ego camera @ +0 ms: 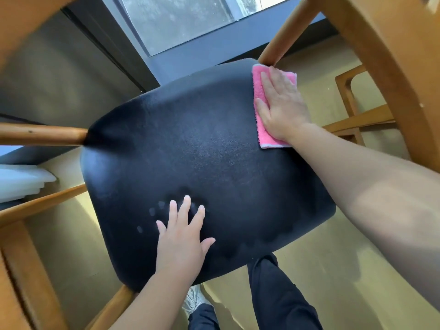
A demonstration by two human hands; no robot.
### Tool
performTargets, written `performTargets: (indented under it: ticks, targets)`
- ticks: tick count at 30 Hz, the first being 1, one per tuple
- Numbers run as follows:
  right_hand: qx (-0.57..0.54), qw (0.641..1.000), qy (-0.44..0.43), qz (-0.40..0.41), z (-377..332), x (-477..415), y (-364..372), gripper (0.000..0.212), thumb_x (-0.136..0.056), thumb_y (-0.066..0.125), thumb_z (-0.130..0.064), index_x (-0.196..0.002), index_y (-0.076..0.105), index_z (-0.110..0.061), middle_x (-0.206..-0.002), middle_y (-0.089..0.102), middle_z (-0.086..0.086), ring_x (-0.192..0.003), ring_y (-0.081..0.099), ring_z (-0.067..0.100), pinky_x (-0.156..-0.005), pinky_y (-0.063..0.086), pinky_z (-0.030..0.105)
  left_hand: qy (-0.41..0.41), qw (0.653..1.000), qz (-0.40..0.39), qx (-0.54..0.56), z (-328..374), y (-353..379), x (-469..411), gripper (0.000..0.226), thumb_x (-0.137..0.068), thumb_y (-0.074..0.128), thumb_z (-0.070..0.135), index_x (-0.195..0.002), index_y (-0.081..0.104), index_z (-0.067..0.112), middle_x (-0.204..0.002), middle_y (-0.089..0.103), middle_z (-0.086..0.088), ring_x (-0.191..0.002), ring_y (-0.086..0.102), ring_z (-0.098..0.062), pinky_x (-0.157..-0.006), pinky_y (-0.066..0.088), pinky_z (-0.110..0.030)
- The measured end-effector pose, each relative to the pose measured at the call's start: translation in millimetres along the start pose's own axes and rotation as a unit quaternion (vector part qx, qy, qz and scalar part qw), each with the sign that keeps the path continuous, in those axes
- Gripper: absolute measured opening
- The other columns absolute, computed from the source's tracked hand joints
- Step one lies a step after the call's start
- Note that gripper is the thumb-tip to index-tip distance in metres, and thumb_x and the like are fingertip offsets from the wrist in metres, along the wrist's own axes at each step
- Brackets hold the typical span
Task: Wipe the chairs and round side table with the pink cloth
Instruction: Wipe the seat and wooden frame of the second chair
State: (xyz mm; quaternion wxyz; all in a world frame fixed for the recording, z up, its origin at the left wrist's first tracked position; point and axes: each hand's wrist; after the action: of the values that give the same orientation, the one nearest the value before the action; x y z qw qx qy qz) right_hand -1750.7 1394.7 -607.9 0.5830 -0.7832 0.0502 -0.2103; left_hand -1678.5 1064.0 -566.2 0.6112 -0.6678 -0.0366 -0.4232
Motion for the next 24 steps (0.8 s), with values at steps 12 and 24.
performTargets:
  ticks: [12,24]
  targets:
    - [0.015,0.988,0.15,0.024,20,163,42,0.066,-0.099,0.018,-0.041,-0.155,0.007,-0.008,-0.163,0.005,0.012,-0.15,0.003,0.025,-0.122,0.0,0.038,-0.005,0.999,-0.031,-0.003,3,-6,2,0.073,-0.09,0.047,0.059,-0.149,0.015,0.033,-0.158,-0.007,0.0,-0.145,-0.01,-0.027,-0.112,0.019,-0.052]
    - [0.049,0.984,0.17,0.025,-10,220,76,0.069,-0.097,0.012,-0.042,-0.154,0.011,-0.005,-0.161,0.009,0.017,-0.149,0.004,0.036,-0.121,0.0,0.046,0.013,0.993,0.079,0.085,-9,22,24,0.067,-0.092,0.051,0.047,-0.149,0.023,0.026,-0.158,0.005,-0.005,-0.143,-0.002,-0.021,-0.117,0.011,-0.048]
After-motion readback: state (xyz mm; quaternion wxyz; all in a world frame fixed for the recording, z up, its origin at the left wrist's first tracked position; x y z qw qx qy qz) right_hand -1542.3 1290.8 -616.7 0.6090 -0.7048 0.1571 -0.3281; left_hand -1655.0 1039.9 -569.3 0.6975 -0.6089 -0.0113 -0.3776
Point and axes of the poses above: each hand's wrist, its own x-axis away from the middle knuckle, its own y-axis out of the palm, z = x × y
